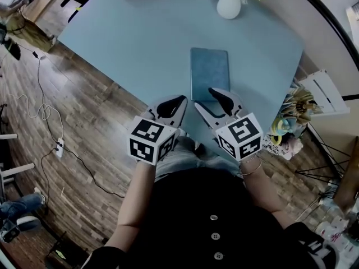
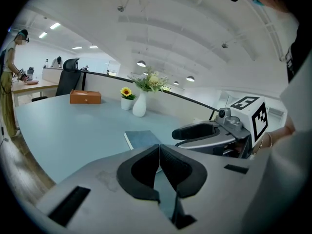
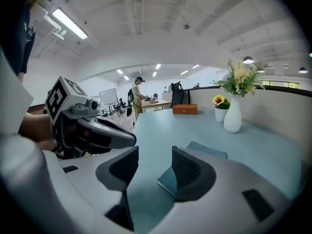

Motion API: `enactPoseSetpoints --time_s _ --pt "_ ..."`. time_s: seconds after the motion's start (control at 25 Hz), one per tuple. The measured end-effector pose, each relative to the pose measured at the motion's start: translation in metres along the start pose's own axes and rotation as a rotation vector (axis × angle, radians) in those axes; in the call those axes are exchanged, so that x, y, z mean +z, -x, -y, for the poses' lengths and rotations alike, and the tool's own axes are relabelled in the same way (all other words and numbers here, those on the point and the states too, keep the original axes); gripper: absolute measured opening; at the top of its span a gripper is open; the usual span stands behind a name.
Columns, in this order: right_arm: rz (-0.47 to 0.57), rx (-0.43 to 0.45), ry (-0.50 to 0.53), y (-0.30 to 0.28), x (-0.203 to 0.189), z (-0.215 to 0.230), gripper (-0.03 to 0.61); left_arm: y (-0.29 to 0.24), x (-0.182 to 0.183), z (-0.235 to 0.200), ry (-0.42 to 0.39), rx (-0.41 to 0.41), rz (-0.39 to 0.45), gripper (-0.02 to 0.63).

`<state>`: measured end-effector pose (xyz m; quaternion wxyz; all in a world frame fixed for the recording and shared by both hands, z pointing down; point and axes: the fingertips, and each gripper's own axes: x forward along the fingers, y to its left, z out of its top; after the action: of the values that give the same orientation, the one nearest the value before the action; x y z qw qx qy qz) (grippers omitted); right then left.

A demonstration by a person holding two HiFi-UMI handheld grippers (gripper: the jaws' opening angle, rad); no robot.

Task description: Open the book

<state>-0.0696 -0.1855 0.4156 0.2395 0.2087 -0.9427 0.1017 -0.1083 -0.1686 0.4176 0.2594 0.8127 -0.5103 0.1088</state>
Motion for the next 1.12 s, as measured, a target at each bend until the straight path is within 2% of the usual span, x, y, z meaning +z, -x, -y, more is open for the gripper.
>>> enactPoseSetpoints --time_s 0.32,0.6,1.12 --pt "-0.079 -0.039 0.022 -0.003 -0.013 0.001 0.209 0.004 -0.019 -0.009 0.072 -0.055 -0.006 0.014" --pt "-0.14 -0.052 0.051 -0.001 -0.021 0.005 0.189 -0.003 -0.028 -0.015 0.093 -0.068 -0.011 0.014" --pt "-0.222 -0.032 0.109 -0.024 -0.029 0.005 0.166 -0.01 -0.032 -0.007 0.067 -0.112 0.02 0.014"
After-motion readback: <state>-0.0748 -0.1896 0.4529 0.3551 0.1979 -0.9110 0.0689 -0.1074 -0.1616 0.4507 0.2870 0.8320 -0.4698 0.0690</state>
